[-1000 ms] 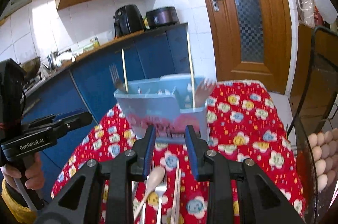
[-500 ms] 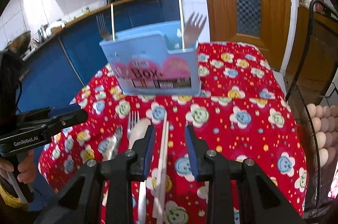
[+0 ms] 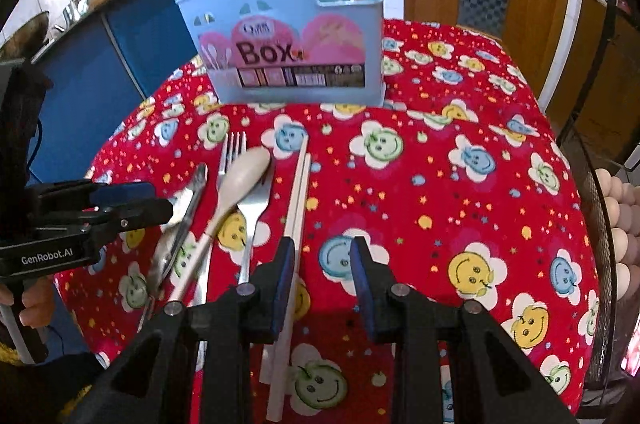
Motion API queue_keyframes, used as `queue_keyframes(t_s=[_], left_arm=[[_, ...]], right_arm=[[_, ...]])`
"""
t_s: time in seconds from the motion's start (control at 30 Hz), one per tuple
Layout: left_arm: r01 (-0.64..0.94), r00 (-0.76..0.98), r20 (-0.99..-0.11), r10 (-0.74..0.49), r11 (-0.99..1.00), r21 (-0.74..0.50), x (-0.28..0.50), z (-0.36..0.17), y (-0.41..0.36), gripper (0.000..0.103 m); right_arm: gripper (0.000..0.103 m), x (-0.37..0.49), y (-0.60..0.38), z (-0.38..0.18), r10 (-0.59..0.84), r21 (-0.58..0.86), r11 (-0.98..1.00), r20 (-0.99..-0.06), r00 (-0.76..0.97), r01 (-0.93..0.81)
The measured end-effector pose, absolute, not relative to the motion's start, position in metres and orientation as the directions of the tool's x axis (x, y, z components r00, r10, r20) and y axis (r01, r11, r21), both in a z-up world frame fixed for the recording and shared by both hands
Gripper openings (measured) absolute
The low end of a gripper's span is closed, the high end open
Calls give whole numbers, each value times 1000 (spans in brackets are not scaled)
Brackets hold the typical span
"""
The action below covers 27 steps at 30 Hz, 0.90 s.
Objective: Organize utensils
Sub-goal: 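Move both tools back down to the remaining utensils on the table, then grasp a silver knife with the left tool while the right tool grasps a white chopstick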
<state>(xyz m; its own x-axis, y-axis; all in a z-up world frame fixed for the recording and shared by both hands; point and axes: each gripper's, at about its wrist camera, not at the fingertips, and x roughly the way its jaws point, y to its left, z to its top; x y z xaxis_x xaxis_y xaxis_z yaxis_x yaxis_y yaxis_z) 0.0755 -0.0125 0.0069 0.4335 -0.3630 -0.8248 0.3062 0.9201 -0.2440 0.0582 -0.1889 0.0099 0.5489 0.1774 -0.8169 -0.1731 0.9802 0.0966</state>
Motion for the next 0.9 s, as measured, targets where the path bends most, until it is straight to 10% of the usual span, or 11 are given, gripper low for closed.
queue_keyframes(t_s=[0.6,0.9], left_arm=[[314,418,-836,-355,920,-234,82,-7,-20,40],[318,359,-825,-436,889,-331,98,-10,-22,17]], right_arm=[[32,65,-181,3,193,99,972,-859,474,-215],[32,89,-177,1,195,101,967,-882,429,-234]])
